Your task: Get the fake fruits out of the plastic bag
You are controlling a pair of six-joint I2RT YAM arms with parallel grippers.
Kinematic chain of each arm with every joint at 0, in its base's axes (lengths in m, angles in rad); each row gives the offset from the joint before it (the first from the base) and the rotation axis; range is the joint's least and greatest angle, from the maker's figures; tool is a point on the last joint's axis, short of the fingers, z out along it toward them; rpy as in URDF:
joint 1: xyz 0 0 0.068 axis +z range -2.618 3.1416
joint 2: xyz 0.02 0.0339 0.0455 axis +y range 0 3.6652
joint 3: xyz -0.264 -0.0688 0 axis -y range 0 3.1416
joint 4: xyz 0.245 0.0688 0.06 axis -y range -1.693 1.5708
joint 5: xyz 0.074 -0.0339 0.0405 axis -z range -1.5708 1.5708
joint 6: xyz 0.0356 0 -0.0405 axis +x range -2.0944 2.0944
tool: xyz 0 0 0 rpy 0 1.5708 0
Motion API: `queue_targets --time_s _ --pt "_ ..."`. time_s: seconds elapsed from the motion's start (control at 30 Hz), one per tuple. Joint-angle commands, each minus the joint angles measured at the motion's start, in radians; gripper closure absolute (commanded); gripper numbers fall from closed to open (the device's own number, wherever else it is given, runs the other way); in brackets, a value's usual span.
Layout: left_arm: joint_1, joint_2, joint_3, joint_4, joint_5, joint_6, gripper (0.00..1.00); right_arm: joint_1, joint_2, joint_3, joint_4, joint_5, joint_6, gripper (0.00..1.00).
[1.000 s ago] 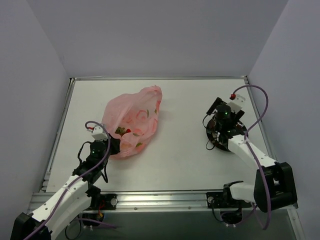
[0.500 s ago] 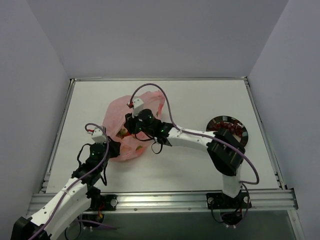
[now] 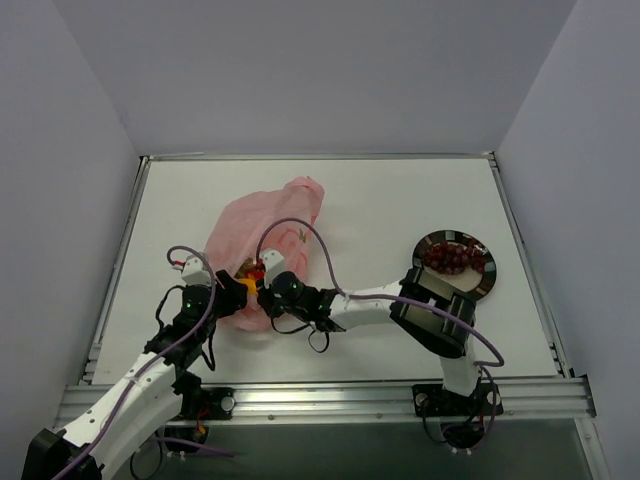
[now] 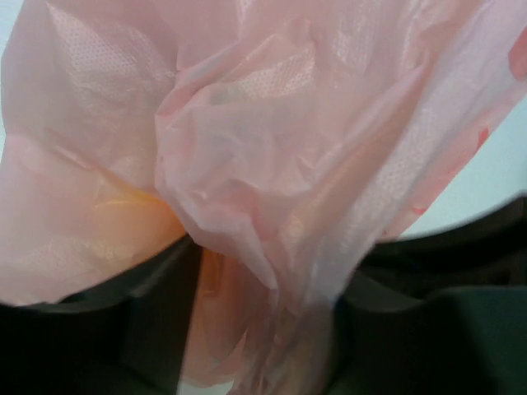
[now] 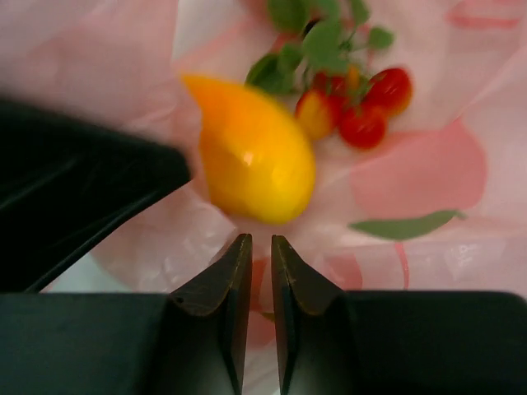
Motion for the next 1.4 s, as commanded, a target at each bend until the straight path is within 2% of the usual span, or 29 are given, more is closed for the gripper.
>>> queue_targets --time_s 0.0,0.1,0.2,0.23,0.27,0.3,0.37,0.4,0.53,0.63,0.73,0.93,1.07,1.23,1.37 --pt "0.008 0.011 0.023 0.013 0.008 -0.048 0.48 0.066 -0.062 -0.076 0.159 0.131 0.023 0.89" --pt "0.010 0.011 0.020 0.002 0.019 -0.062 0.39 0.071 -0.026 -0.097 0.212 0.132 0.044 0.89" --pt "0.008 0.011 0.023 -0.036 0.017 -0.068 0.39 0.065 -0.006 -0.096 0.234 0.140 0.046 0.90" --pt "0.008 0.010 0.025 -0.048 0.014 -0.069 0.42 0.063 -0.011 -0.100 0.251 0.138 0.046 0.90" --pt "0.008 0.008 0.028 -0.094 0.003 -0.074 0.49 0.060 -0.023 -0.103 0.257 0.137 0.044 0.89" --pt "0.008 0.008 0.029 -0.108 -0.004 -0.076 0.66 0.051 -0.032 -0.110 0.260 0.134 0.041 0.88" --pt "0.010 0.011 0.026 -0.117 -0.010 -0.074 0.82 0.034 -0.063 -0.117 0.261 0.091 0.043 0.84" --pt "0.010 0.014 0.026 -0.119 -0.010 -0.073 0.97 0.012 -0.072 -0.126 0.255 0.067 0.041 0.81" --pt "0.008 0.020 0.020 -0.113 0.008 -0.065 0.97 -0.042 -0.118 -0.087 0.158 -0.004 0.020 0.56" --pt "0.008 0.004 0.003 -0.093 0.022 -0.063 0.98 -0.061 -0.088 -0.015 0.081 -0.006 -0.008 0.48" --pt "0.008 -0.016 -0.004 -0.088 0.028 -0.054 0.98 -0.071 -0.027 0.065 0.018 0.017 -0.029 0.45" --pt "0.008 -0.044 -0.020 -0.073 0.045 -0.037 0.98 -0.087 0.085 0.151 0.008 0.033 -0.034 0.42" --pt "0.008 -0.029 -0.018 -0.030 0.045 -0.033 0.98 -0.091 0.145 0.228 -0.010 0.054 -0.023 0.43" --pt "0.010 -0.036 -0.018 -0.031 0.045 -0.034 0.98 -0.087 0.205 0.266 -0.067 0.105 -0.014 0.46" --pt "0.010 -0.044 -0.024 -0.028 0.039 -0.037 0.98 -0.087 0.240 0.286 -0.070 0.102 -0.009 0.41"
